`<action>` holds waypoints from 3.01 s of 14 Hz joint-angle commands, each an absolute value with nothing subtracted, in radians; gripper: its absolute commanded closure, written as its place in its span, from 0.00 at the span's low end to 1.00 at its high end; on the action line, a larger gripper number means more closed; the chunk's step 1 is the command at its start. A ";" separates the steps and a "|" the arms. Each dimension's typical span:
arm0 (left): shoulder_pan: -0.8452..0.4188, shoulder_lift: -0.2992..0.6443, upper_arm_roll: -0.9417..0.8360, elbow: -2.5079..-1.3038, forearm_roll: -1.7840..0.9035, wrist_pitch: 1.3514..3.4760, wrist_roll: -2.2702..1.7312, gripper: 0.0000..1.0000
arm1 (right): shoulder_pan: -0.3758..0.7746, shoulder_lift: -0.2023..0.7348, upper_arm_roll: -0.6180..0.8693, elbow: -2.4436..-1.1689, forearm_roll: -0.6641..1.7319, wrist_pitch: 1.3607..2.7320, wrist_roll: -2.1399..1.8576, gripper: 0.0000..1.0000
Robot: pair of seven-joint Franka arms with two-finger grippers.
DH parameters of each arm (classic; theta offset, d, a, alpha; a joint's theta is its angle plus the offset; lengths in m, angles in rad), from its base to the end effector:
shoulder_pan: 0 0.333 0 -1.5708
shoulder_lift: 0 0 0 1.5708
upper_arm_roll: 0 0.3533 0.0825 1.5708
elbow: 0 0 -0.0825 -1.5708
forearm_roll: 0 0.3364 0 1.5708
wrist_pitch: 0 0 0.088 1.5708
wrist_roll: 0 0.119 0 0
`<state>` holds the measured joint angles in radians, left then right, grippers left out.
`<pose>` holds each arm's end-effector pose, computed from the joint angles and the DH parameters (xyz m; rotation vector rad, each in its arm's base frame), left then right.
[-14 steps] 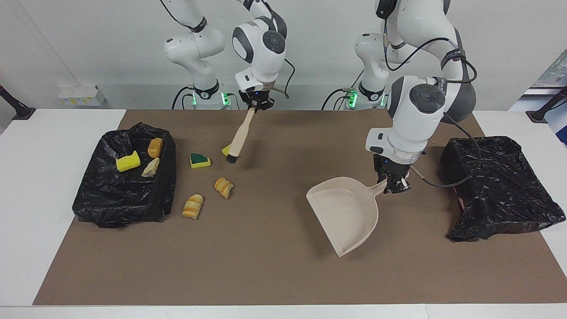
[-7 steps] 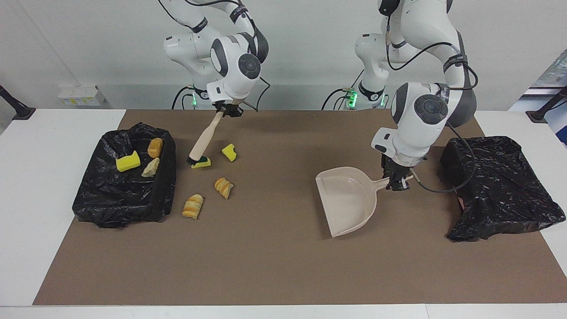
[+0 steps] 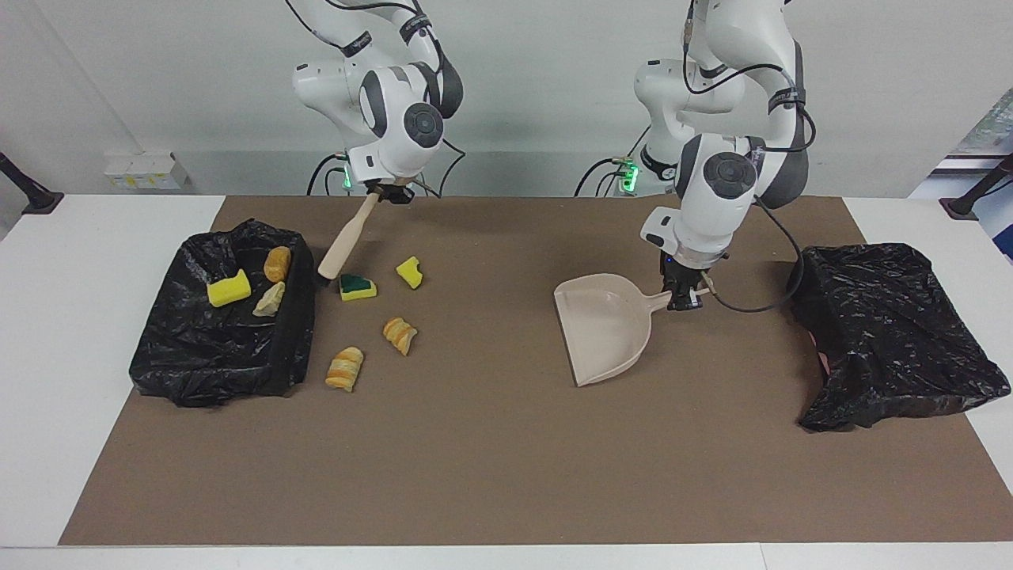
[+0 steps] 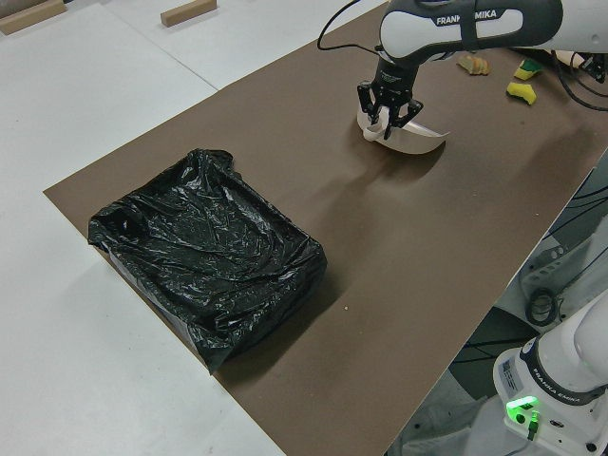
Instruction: Sweep and dump trash in bin
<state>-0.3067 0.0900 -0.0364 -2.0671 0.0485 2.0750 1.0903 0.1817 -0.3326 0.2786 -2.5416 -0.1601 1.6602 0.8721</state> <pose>0.4887 -0.1710 0.4343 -2.3359 2.0875 0.1415 0.2723 0.1183 0.4112 2.5307 -0.5022 -0.3975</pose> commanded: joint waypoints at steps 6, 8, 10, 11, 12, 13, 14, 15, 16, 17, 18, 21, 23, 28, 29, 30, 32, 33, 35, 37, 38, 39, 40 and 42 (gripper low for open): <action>-0.394 0.034 -0.026 -2.151 0.038 2.112 1.057 1.00 | 0.126 -0.332 0.295 -2.597 -0.075 1.867 0.770 1.00; -0.417 0.029 -0.025 -2.154 0.038 2.109 1.055 1.00 | 0.135 -0.258 0.298 -2.528 -0.042 1.876 0.764 1.00; -0.419 0.028 -0.025 -2.155 0.038 2.108 1.054 1.00 | 0.150 -0.195 0.298 -2.468 -0.009 1.916 0.762 1.00; -0.419 0.026 -0.025 -2.161 0.038 2.109 1.052 1.00 | 0.150 -0.169 0.299 -2.438 0.001 1.930 0.752 1.00; -0.419 0.026 -0.025 -2.161 0.038 2.109 1.051 1.00 | 0.152 -0.137 0.299 -2.392 0.015 1.928 0.750 1.00; -0.419 0.023 -0.025 -2.161 0.038 2.109 1.046 1.00 | 0.158 -0.112 0.299 -2.352 0.023 1.922 0.743 1.00; -0.419 0.023 -0.025 -2.163 0.038 2.111 1.045 1.00 | 0.193 -0.082 0.299 -2.326 0.026 1.921 0.726 1.00; -0.419 0.023 -0.025 -2.164 0.038 2.114 1.032 1.00 | 0.222 -0.063 0.299 -2.316 0.035 1.931 0.709 1.00; -0.419 0.023 -0.025 -2.166 0.038 2.115 1.016 1.00 | 0.235 -0.048 0.299 -2.298 0.061 1.933 0.675 1.00; -0.419 0.023 -0.025 -2.166 0.038 2.117 1.006 1.00 | 0.257 -0.043 0.299 -2.280 0.069 1.922 0.620 1.00; -0.419 0.023 -0.025 -2.166 0.038 2.118 1.005 1.00 | 0.277 -0.041 0.299 -2.275 0.074 1.925 0.571 1.00; -0.422 0.031 -0.025 -2.168 0.038 2.123 0.994 1.00 | 0.337 -0.040 0.299 -2.255 0.126 1.924 0.508 1.00; -0.433 0.038 -0.025 -2.181 0.038 2.160 0.989 1.00 | 0.365 -0.022 0.305 -2.241 0.170 1.934 0.465 1.00; -0.452 0.035 -0.026 -2.194 0.038 2.186 1.000 1.00 | 0.449 0.056 0.313 -2.058 0.227 1.918 0.466 1.00; -0.451 0.034 -0.026 -2.195 0.038 2.184 1.003 1.00 | 0.440 0.064 0.313 -2.030 0.230 1.911 0.472 1.00; -0.453 0.034 -0.026 -2.195 0.038 2.183 1.011 1.00 | 0.436 0.051 0.310 -2.022 0.230 1.892 0.474 1.00; -0.449 0.035 -0.026 -2.194 0.038 2.184 1.044 1.00 | 0.427 0.005 0.302 -2.037 0.229 1.809 0.517 1.00; -0.445 0.035 -0.026 -2.194 0.038 2.183 1.086 1.00 | 0.410 -0.017 0.304 -2.046 0.229 1.765 0.566 1.00; -0.440 0.035 -0.025 -2.194 0.038 2.181 1.150 1.00 | 0.403 -0.035 0.304 -2.060 0.226 1.689 0.700 1.00; -0.440 0.037 -0.025 -2.192 0.038 2.181 1.210 1.00 | 0.414 -0.086 0.304 -2.123 0.203 1.674 0.826 1.00; -0.440 0.037 -0.025 -2.191 0.038 2.178 1.222 1.00 | 0.417 -0.107 0.305 -2.152 0.190 1.674 0.888 1.00; -0.449 0.037 -0.025 -2.189 0.038 2.174 1.223 1.00 | 0.417 -0.124 0.307 -2.175 0.187 1.672 0.961 1.00; -0.452 0.037 -0.025 -2.189 0.038 2.171 1.220 1.00 | 0.417 -0.149 0.307 -2.209 0.187 1.671 1.020 1.00; -0.460 0.032 -0.026 -2.191 0.040 2.168 1.210 1.00 | 0.439 -0.216 0.310 -2.297 0.187 1.675 1.124 1.00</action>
<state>-0.4363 0.0562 -0.0353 -2.1592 0.0448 2.1633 1.1952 0.4262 -0.1145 0.3047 -2.1915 0.1984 1.6670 1.0317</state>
